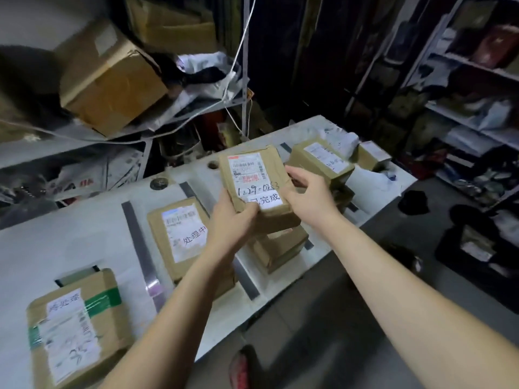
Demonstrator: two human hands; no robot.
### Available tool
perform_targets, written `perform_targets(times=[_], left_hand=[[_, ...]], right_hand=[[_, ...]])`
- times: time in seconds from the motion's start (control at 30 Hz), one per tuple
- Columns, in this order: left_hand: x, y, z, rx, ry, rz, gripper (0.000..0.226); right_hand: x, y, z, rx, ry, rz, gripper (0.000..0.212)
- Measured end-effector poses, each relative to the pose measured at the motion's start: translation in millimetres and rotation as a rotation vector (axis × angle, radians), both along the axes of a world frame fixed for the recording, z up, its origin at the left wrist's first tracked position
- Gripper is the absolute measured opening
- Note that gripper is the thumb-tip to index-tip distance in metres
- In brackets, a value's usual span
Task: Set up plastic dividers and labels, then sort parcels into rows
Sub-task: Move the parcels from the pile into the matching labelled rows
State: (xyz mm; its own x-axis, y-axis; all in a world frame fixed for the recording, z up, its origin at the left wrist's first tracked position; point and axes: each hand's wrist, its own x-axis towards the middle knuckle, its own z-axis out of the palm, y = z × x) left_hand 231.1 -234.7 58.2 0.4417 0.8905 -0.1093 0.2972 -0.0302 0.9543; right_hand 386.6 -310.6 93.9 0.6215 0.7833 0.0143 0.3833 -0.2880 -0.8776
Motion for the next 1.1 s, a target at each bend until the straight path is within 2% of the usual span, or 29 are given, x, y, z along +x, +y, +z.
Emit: perform_targets(times=[0.27,0.4,0.53,0.63,0.7,0.77,0.83,0.93,1.1], left_hand=[[62.6,3.9,-51.2,-0.139,0.205,0.052,0.057],[75.2,-4.6,-60.8,-0.104,0.251,0.105,0.065],[84.9,-16.9,-55.6,-0.067,0.365,0.151,0.066],[84.8,-26.9,-37.5,0.008,0.468,0.223,0.062],[72.5,-33.0,-23.2,0.062,0.546,0.289,0.074],[48.6,-40.3,-8.5,0.124,0.642,0.332,0.076],[14.3,-49.0,3.8,0.211,0.788,0.360,0.067],[-49.8,-62.7,21.2,0.259,1.029,0.429,0.060],[-171.8,-91.0,40.1,0.243,1.220,0.565,0.061]], right_hand=[[68.0,28.9,-69.3,-0.135,0.104,0.126,0.051],[84.6,32.8,-91.0,-0.133,0.157,0.205,0.051],[98.8,29.2,-100.8,-0.124,0.124,0.257,0.052],[96.7,34.7,-95.5,-0.148,-0.061,0.290,0.049],[83.8,43.5,-83.5,-0.139,-0.240,0.330,0.049],[60.3,53.0,-67.2,-0.107,-0.292,0.447,0.051],[29.0,61.0,-52.3,-0.095,-0.332,0.614,0.052],[-29.6,70.7,-34.2,-0.086,-0.520,0.842,0.055],[-141.6,70.4,-12.9,-0.073,-0.722,1.050,0.057]])
